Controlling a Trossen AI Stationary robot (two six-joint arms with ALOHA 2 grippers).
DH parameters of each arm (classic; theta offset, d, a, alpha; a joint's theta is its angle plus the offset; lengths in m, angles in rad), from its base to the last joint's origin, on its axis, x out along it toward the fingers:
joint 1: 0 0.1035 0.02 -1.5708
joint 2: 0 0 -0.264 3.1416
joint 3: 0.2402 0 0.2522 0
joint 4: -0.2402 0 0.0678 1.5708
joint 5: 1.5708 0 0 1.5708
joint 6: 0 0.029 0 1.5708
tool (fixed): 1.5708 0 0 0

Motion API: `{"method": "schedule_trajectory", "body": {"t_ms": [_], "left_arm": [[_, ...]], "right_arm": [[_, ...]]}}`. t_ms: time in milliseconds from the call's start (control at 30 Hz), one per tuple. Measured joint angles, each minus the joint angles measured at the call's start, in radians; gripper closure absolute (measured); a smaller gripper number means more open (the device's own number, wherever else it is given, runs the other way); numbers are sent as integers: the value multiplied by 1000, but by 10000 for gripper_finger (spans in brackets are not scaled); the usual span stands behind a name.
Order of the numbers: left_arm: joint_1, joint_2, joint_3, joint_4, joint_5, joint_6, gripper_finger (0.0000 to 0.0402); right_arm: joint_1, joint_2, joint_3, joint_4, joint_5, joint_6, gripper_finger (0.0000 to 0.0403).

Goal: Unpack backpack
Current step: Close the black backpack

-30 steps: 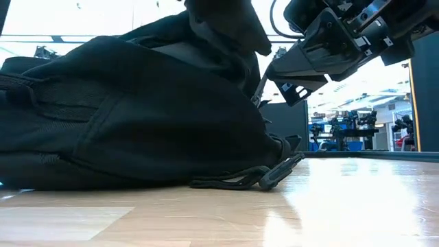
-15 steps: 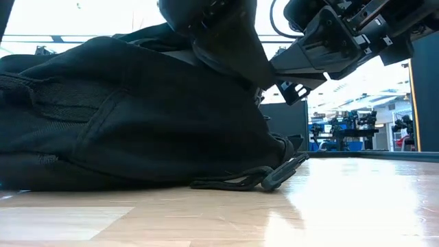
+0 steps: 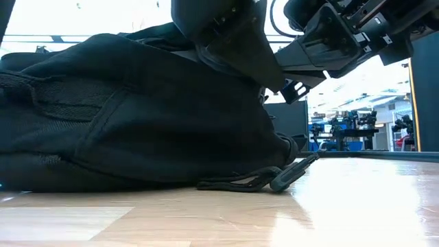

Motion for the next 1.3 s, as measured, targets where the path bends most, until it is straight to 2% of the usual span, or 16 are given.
{"method": "schedule_trajectory", "body": {"t_ms": [133,200,400,500,633,733,900,1033,1167,1300], "left_arm": [[0,0,0,-4,12,0,362],[0,0,-1,-5,14,0,388],[-6,0,17,-16,6,23,400],[-8,-3,40,-40,3,23,401],[-8,-6,50,-49,6,30,401],[-8,-6,51,-54,15,31,401],[-7,-6,51,-61,11,29,401],[-7,-6,51,-67,-13,29,401],[-12,-11,65,-56,-22,49,401],[-11,-11,100,-57,-22,80,401]], "right_arm": [[0,0,0,0,2,0,403],[0,-1,0,0,-3,0,403],[2,-28,1,-55,-44,-76,393],[26,-64,1,-70,-28,-117,376],[64,-81,1,-79,27,-182,338],[82,-81,1,-88,57,-207,294],[104,-84,1,-138,158,-244,203],[123,-85,5,-223,310,-268,149],[114,-71,-3,-270,420,-279,131],[109,-74,0,-303,498,-272,145]]}}
